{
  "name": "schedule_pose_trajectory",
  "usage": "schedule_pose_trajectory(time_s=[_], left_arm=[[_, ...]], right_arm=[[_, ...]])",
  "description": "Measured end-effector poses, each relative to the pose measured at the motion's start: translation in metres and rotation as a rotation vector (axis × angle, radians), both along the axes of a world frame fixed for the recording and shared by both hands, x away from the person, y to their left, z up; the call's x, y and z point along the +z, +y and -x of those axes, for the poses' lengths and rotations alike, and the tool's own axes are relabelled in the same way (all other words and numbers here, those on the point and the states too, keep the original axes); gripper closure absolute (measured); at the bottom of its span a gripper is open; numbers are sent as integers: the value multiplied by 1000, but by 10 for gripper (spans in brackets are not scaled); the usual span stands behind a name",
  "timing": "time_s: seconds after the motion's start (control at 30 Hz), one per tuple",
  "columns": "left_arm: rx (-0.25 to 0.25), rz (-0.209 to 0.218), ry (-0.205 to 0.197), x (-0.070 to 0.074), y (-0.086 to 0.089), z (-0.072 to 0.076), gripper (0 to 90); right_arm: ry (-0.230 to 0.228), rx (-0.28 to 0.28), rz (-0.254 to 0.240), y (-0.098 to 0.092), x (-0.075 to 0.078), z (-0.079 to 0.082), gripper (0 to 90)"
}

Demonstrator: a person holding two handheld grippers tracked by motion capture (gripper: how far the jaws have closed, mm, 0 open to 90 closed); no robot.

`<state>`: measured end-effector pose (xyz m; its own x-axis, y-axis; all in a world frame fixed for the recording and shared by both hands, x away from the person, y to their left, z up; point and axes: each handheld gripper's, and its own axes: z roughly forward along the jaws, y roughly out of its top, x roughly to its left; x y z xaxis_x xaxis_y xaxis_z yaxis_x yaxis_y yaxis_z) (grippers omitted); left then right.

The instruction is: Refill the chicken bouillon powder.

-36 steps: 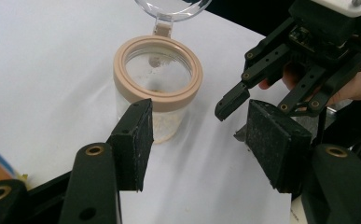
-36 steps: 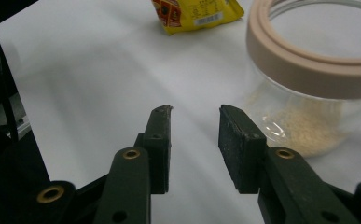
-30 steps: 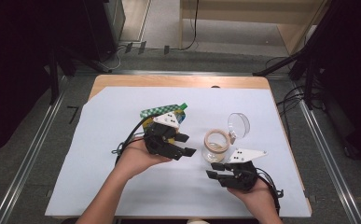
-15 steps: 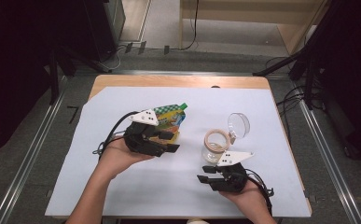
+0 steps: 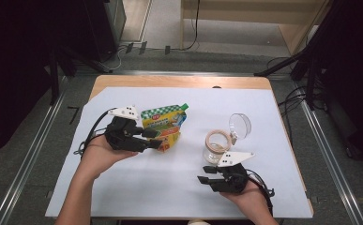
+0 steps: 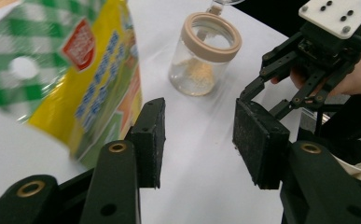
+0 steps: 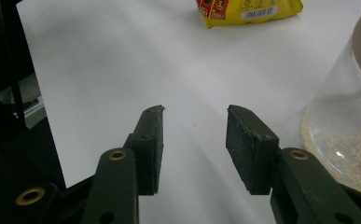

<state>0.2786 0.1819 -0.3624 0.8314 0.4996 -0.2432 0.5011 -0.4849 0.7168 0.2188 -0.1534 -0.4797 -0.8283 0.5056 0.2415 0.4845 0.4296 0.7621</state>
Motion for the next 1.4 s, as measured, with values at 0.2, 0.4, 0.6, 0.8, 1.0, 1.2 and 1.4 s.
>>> schedule_pose_trajectory(time_s=[0.2, 0.4, 0.6, 0.8, 1.0, 1.2, 1.4], left_arm=[[33, 13, -1, 2, 17, 0, 562], [70, 12, -7, 1, 31, -2, 566], [107, 7, -1, -5, 40, -6, 573], [124, -9, -5, -16, 35, -16, 558], [111, -17, -5, -26, 20, -27, 564], [95, 20, -5, -30, 9, -36, 621], [116, 1, -14, -32, 3, -43, 651]], right_arm=[[-9, 9, -1, 2, 0, 1, 575], [-5, 12, 7, 3, -1, 0, 573], [-7, 16, 10, 4, -2, 0, 574], [-2, 21, 11, 6, -3, 0, 574], [-4, 36, 23, 13, -6, 1, 570], [3, 51, 37, 22, -12, 1, 570], [-2, 54, 38, 31, -13, -5, 564]])
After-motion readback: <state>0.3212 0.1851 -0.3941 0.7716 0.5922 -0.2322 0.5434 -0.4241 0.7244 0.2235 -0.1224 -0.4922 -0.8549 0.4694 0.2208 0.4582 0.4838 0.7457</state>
